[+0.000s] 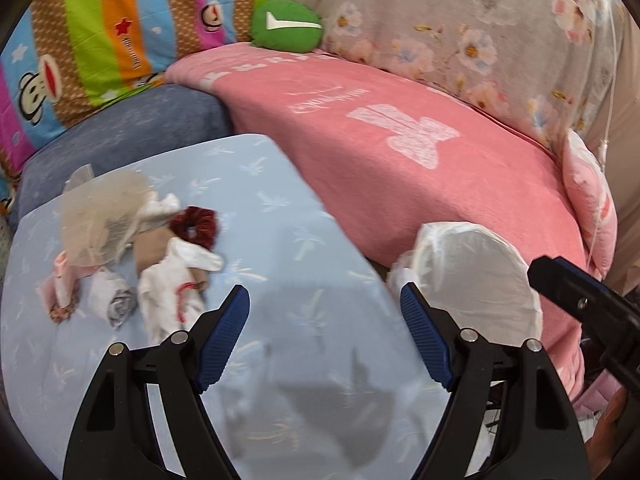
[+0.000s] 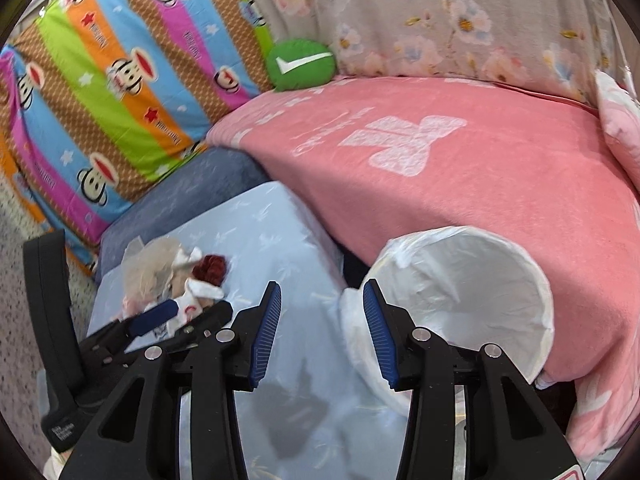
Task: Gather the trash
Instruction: 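Move both grippers back over the cloth pile on the table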
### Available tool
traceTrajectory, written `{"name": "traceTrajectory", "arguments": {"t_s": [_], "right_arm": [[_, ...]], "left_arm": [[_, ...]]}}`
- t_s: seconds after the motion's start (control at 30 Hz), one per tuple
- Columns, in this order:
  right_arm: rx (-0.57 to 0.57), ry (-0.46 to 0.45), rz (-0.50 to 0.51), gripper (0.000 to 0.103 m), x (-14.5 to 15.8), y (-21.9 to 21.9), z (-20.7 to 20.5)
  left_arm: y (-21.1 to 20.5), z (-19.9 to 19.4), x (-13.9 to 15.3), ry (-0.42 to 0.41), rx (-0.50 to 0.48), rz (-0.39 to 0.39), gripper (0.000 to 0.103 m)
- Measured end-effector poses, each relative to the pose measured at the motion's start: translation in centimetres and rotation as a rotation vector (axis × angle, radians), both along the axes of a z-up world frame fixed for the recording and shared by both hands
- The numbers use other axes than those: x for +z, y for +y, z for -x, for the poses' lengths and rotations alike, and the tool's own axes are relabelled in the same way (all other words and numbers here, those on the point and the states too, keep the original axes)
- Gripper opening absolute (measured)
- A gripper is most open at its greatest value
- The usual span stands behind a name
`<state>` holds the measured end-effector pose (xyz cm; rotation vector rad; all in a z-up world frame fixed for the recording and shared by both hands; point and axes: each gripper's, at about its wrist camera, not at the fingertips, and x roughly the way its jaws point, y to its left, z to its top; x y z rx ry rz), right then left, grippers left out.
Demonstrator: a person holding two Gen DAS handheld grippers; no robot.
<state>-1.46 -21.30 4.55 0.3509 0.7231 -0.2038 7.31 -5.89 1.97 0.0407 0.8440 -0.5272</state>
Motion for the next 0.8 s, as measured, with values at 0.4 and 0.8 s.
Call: {"name": "traceTrajectory", "arguments": {"t_s": [0.4,0.8], "right_arm": [[0.134,0.070,0.020,0.043,-2.2,7.2,-4.1],[0.239,0.127,0.035,0.048,-4.8,13.7,-7.6]], "left_arm": [[7.7,-1.9,-1.7,0.015,0.153,-0.035,0.074],[16.0,-4.1,-4.0,0.063,0.311,-0.049,0.082]]}}
